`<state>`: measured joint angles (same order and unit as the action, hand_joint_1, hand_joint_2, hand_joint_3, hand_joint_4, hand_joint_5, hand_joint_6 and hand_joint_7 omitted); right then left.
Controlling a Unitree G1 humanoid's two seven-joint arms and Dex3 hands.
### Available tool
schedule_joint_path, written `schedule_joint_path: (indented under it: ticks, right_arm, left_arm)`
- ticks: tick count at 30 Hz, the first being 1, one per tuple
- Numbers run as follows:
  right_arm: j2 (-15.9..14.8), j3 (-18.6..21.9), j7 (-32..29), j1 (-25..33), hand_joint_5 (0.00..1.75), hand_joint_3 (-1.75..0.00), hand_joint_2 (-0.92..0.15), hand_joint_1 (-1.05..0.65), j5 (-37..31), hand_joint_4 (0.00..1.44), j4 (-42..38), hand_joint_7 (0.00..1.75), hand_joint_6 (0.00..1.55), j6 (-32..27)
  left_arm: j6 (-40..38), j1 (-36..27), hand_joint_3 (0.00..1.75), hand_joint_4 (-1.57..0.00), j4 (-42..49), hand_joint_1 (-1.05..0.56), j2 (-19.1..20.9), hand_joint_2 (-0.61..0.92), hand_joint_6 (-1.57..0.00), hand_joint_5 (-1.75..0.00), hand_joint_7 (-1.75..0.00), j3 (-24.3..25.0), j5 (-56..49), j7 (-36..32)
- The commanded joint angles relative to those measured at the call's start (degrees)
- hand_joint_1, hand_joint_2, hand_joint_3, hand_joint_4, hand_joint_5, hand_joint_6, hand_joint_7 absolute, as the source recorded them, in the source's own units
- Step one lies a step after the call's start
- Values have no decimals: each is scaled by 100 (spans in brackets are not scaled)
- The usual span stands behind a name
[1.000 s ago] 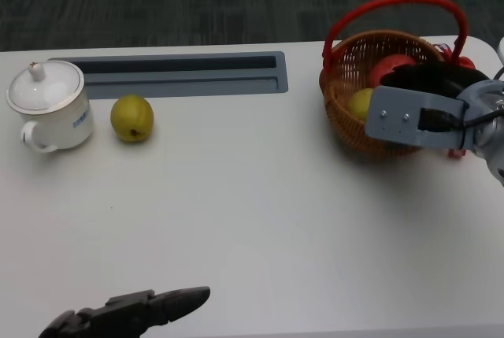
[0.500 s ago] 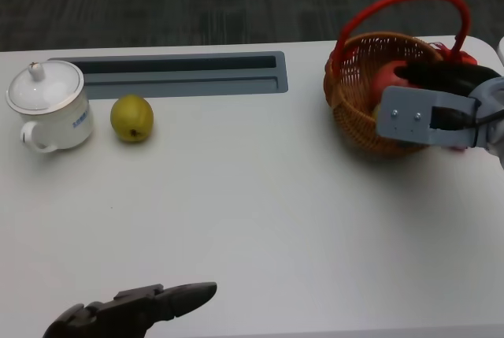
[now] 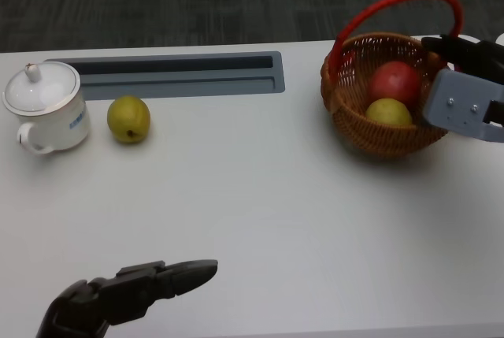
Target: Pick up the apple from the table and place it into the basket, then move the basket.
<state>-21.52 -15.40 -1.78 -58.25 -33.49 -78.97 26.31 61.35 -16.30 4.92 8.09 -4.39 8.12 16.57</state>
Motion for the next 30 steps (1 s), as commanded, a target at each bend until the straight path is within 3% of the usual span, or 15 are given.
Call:
schedule_joint_path:
  ticks: [1, 9, 17, 23, 30]
  right_arm:
    - [-159, 182, -166, 250, 4, -1, -83, -90, 267, 46, 158, 3, 35, 626]
    - [-183, 586, 500, 882, 2, 0, -82, -79, 1024, 58, 453, 3, 49, 2230]
    - [91, 920, 1531, 1751, 1, 0, -81, -74, 1986, 62, 876, 2, 54, 3639]
    - [450, 950, 2217, 2338, 1, 0, -80, -69, 2639, 65, 1317, 1, 58, 4198]
    - [904, 897, 3025, 2735, 1, 0, -79, -64, 3350, 66, 1717, 0, 58, 4341]
  left_arm:
    - [-40, 174, 0, -94, 78, -49, 122, 72, -88, -1, -1, 7, 97, 60]
    - [-282, 569, 0, -97, 192, -49, 199, 72, -90, -2, -2, -13, 223, 159]
    - [-386, 977, 0, -96, 435, -50, 310, 72, -90, -2, -1, 113, 348, 265]
    - [-376, 1221, 0, -96, 727, -53, 355, 73, -88, -2, 0, 277, 357, 289]
    - [-296, 1478, 0, -95, 1099, -55, 411, 73, -87, -1, 0, 410, 457, 413]
